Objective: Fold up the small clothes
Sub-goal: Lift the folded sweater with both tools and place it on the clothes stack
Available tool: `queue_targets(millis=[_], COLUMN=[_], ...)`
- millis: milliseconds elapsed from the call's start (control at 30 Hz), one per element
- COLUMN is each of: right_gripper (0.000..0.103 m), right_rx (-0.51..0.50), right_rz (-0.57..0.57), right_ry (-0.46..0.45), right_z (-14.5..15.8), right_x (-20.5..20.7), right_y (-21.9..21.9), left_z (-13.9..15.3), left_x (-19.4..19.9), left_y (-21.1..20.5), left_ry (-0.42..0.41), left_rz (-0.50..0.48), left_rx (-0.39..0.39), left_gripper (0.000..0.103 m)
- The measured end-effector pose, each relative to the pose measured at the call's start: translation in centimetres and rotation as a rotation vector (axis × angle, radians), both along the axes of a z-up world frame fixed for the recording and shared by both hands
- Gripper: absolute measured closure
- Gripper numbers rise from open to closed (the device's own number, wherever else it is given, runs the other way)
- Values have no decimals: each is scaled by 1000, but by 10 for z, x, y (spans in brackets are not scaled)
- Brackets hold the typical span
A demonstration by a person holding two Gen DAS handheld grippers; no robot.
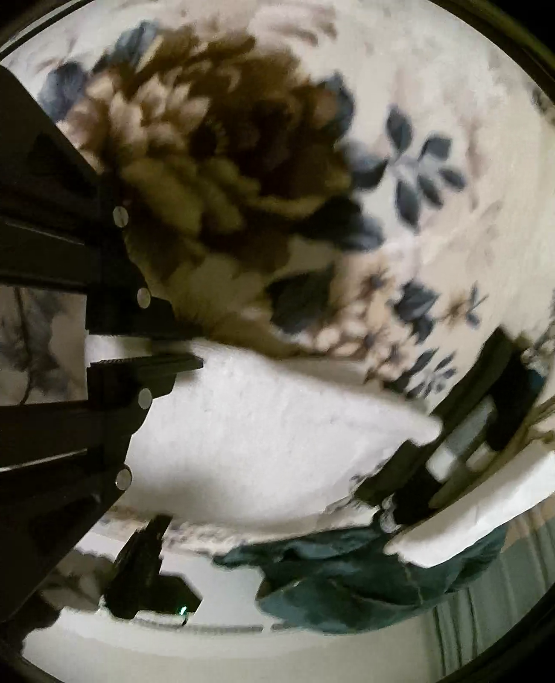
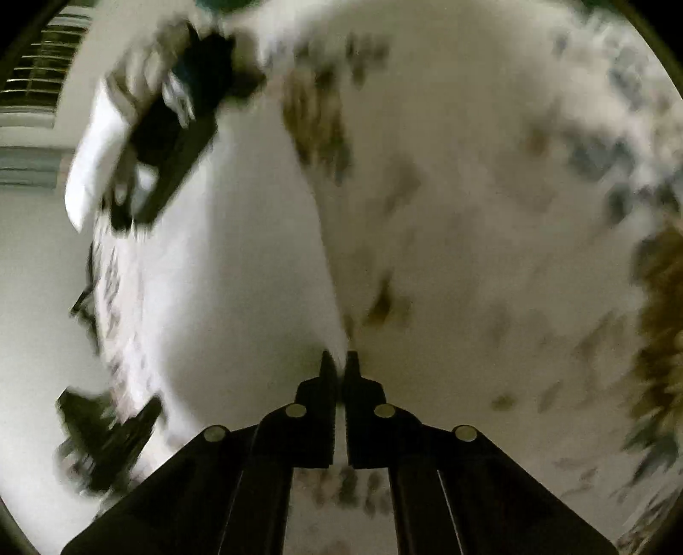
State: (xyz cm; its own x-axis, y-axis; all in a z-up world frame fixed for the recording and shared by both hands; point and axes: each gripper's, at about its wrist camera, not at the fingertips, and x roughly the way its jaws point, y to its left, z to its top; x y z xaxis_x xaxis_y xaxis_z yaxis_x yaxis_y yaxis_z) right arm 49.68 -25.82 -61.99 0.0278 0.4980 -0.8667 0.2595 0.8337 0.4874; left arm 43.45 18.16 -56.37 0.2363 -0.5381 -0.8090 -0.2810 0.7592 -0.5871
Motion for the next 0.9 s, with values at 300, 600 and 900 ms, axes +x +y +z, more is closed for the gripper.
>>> queue_targets(millis=[300,600,900], right_gripper=[35,96,32], right_rx=[92,-49,142], right_rz=[-28,-3,-6], right_ry=[-117,-266,-88], right_z=[10,14,-16], right_x=[91,145,118], right_y=[7,29,-1], left_z=[0,-6,-20], left_x=[111,163,117], left_y=[-22,-22,5], left_ry=[-84,-137,-98], left_rz=[-10,-56,-38], left_rx=[-62,56,-173], left_gripper=[42,96,24])
